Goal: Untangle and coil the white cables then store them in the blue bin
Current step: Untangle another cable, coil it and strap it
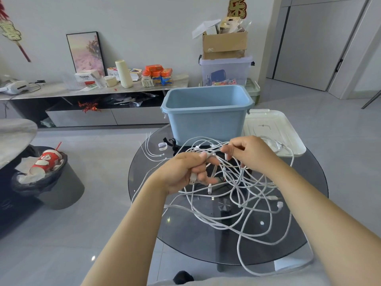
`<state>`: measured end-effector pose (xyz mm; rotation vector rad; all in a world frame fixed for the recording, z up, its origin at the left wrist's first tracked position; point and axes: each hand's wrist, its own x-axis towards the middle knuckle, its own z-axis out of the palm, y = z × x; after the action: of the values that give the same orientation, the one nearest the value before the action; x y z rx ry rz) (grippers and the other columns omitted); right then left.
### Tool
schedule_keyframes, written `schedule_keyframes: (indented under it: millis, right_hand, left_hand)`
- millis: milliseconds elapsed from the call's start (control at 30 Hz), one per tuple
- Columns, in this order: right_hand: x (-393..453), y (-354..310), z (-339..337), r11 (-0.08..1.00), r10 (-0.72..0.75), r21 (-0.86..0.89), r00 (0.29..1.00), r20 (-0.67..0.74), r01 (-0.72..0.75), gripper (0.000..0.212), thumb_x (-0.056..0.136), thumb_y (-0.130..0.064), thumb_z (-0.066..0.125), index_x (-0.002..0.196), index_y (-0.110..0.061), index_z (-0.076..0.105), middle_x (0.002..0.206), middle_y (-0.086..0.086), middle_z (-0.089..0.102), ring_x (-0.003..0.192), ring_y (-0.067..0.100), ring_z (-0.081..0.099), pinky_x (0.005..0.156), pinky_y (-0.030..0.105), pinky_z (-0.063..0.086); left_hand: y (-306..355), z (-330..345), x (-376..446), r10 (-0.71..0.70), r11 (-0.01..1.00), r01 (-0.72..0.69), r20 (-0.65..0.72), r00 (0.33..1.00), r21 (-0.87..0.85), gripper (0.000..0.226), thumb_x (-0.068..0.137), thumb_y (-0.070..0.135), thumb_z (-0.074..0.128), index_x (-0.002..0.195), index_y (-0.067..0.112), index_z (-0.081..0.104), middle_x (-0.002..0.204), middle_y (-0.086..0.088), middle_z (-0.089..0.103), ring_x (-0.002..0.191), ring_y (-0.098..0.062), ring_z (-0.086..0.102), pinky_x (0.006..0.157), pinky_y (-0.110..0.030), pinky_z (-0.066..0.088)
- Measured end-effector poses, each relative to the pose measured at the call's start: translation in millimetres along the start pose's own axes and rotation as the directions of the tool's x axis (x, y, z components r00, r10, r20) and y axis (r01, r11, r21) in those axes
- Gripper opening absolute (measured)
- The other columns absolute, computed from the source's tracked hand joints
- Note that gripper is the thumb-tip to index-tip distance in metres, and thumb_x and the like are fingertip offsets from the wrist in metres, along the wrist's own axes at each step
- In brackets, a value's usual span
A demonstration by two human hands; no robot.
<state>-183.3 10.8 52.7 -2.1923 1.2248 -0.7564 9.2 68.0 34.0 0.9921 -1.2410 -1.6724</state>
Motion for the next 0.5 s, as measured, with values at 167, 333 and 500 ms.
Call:
schedule_keyframes:
  millis: [167, 333, 500]
  right_hand:
    - [5, 20, 22, 0.921, 0.178, 0.328, 0.977, 0.121, -0.209, 0.038, 0.099, -0.041, 0.037, 0.08, -0.023, 0.064, 0.05, -0.006, 0.035, 0.043, 0.014, 0.035, 0.052, 0.028, 0.039]
    - [2, 0, 44, 0.625, 0.244, 0.643, 0.893, 0.378, -0.443, 0.037, 0.103, -0.026, 0.032, 0.078, -0.009, 0.052, 0.054, 0.001, 0.043, 0.046, 0.013, 0.041, 0.052, 0.027, 0.041]
    - [-4, -7, 48, 0.426, 0.238, 0.638, 0.76, 0.605, -0.642, 0.036, 0.103, -0.031, 0.029, 0.082, -0.008, 0.048, 0.044, 0.001, 0.042, 0.048, 0.018, 0.055, 0.051, 0.029, 0.051]
  left_hand:
    - [6, -1, 4, 0.178, 0.741, -0.244, -0.167, 0.97, -0.625, 0.019, 0.094, 0.014, 0.039, 0.084, 0.007, 0.054, 0.047, 0.009, 0.041, 0.044, -0.004, 0.05, 0.084, -0.045, 0.056]
    - [10, -5, 12, 0.221, 0.435, -0.489, -0.437, 0.872, -0.756, 0.025, 0.1, 0.013, 0.034, 0.083, 0.009, 0.052, 0.073, 0.0, 0.067, 0.081, -0.02, 0.072, 0.086, -0.055, 0.052]
    - [17, -11, 10, 0.143, 0.4, -0.551, -0.544, 0.827, -0.733, 0.036, 0.103, 0.011, 0.023, 0.076, 0.009, 0.047, 0.092, -0.012, 0.072, 0.099, -0.031, 0.065, 0.093, -0.048, 0.046]
